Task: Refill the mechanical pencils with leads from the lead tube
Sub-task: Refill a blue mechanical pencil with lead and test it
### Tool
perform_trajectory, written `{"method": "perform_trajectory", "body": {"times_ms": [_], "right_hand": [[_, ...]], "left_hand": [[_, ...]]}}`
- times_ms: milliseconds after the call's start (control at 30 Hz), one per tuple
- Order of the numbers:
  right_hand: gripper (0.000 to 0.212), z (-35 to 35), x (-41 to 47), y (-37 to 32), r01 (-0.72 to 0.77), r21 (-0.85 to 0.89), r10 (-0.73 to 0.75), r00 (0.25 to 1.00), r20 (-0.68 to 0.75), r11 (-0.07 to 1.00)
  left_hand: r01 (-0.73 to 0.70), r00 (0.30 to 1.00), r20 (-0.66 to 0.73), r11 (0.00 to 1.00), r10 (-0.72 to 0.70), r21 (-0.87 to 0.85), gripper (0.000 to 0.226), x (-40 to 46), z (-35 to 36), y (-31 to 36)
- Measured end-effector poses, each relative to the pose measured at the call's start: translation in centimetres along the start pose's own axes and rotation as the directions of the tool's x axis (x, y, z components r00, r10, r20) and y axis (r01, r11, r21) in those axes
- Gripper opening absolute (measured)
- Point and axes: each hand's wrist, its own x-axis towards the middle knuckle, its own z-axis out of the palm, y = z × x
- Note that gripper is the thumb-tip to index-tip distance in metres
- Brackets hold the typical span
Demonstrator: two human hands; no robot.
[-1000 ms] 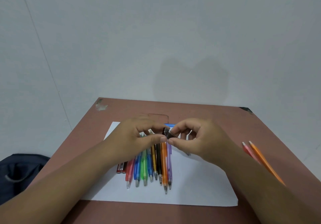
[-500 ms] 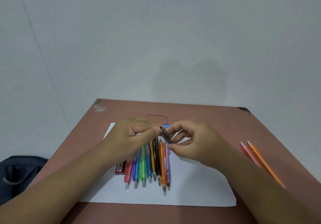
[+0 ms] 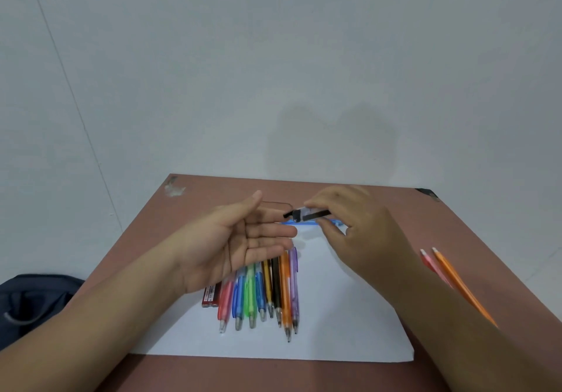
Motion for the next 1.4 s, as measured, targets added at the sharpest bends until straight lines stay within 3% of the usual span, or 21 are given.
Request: {"method": "perform_trajectory", "body": {"times_ms": [67, 233, 400, 500, 700, 967, 1100, 1400], "right_hand": [[0.033, 0.19, 0.01, -0.12, 0.034, -0.028, -0.035, 0.999, -0.016, 0.999], [0.065, 0.27, -0.02, -0.72, 0.052, -0.089, -0.052, 0.999, 0.007, 0.995], [0.041, 0.62, 0.04, -0.27, 0.164, -0.121, -0.166, 0.986, -0.012, 0.979], [0.054, 0.79, -0.03, -0.25, 0.161, -0.118, -0.161, 0.987, 0.003, 0.98], [0.052, 0.81, -0.04, -0.2, 0.147, -0.126, -0.149, 0.989, -0.008, 0.981], [0.043, 0.74, -0.03, -0.24, 0.162, -0.139, -0.165, 0.986, -0.011, 0.977], [0.048, 0.66, 0.01, -0.4, 0.116, -0.099, -0.119, 0.992, -0.028, 0.988], [0.056, 0.73, -0.02, -0.09, 0.162, -0.148, -0.167, 0.986, -0.021, 0.976]], "left_hand": [[0.057, 0.998, 0.034, 0.994, -0.055, -0.09, 0.055, 0.07, -0.22, 0.07], [0.076, 0.997, 0.008, 0.984, -0.076, -0.159, 0.051, 0.36, -0.48, 0.03], [0.095, 0.995, 0.023, 0.982, -0.092, -0.163, 0.049, 0.28, -0.68, 0.02], [0.097, 0.995, 0.01, 0.98, -0.097, -0.175, 0.051, 0.38, -0.72, -0.15], [0.098, 0.995, 0.017, 0.981, -0.096, -0.17, 0.039, 0.4, -0.71, -0.32], [0.101, 0.995, 0.026, 0.981, -0.098, -0.164, 0.041, 0.5, -0.8, -0.45], [0.093, 0.996, 0.025, 0.984, -0.091, -0.155, 0.037, 0.43, -0.82, -0.46], [0.103, 0.995, 0.028, 0.985, -0.1, -0.142, 0.037, 0.52, -0.98, -0.55]]}}
